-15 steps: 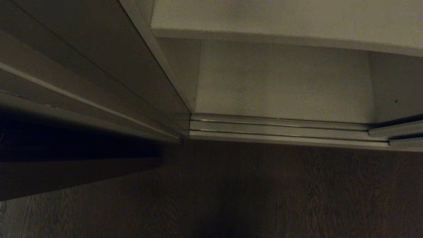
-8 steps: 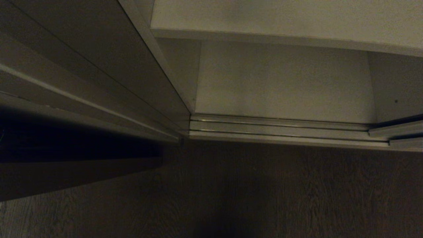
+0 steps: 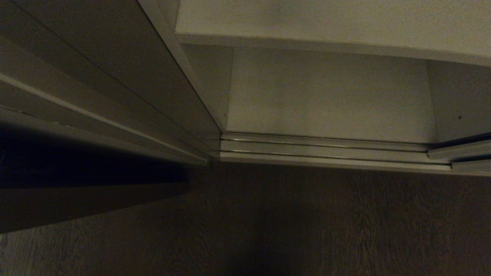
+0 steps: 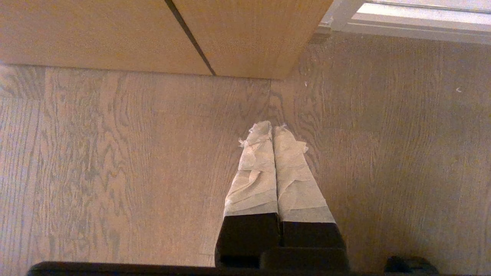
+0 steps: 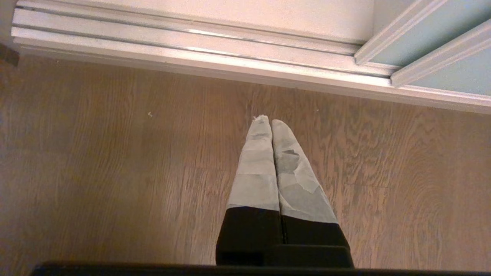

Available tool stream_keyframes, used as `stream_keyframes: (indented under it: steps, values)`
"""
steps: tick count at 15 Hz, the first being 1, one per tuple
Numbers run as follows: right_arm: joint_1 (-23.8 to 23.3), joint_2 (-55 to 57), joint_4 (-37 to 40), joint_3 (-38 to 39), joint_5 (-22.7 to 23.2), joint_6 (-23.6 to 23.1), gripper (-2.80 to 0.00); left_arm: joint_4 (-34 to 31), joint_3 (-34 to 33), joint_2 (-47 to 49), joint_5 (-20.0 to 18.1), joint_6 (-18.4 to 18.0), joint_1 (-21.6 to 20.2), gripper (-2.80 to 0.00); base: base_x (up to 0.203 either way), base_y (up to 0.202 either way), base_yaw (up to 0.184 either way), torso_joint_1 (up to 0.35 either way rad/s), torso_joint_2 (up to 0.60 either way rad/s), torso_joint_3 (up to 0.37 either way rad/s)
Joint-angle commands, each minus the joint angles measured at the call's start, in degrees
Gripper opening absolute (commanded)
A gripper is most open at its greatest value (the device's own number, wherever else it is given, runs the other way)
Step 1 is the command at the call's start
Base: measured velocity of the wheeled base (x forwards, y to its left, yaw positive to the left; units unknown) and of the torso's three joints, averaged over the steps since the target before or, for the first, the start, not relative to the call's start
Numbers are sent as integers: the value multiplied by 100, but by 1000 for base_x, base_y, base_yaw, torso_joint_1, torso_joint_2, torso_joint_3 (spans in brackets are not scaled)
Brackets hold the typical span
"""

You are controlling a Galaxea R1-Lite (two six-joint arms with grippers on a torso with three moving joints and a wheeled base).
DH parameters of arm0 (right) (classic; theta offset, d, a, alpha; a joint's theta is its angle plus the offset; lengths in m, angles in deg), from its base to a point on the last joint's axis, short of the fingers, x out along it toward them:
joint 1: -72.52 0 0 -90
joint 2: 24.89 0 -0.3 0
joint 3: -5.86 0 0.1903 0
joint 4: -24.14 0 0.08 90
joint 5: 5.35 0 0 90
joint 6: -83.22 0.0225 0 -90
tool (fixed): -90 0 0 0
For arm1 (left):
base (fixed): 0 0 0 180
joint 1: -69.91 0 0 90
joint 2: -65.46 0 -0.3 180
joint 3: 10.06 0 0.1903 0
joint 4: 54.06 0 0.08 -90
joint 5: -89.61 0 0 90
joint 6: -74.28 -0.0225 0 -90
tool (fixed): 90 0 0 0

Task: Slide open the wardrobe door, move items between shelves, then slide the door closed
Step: Place the green doll on the higher shelf

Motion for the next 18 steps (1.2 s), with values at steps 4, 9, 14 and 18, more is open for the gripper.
stream_keyframes:
  steps: [4, 9, 14, 18]
  values:
    - [4, 13, 1029, -50, 214, -284, -280, 2, 0, 4, 1, 2, 3, -280, 0, 0, 0, 0, 0, 0]
    - [4, 21, 817, 0, 250, -188, -280, 2, 0, -3, 1, 2, 5, -280, 0, 0, 0, 0, 0, 0]
    - [4, 26, 808, 0, 223, 2, -280, 2, 0, -3, 1, 2, 5, -280, 0, 0, 0, 0, 0, 0]
    - [4, 29, 808, 0, 223, 2, -280, 2, 0, -3, 1, 2, -2, -280, 0, 0, 0, 0, 0, 0]
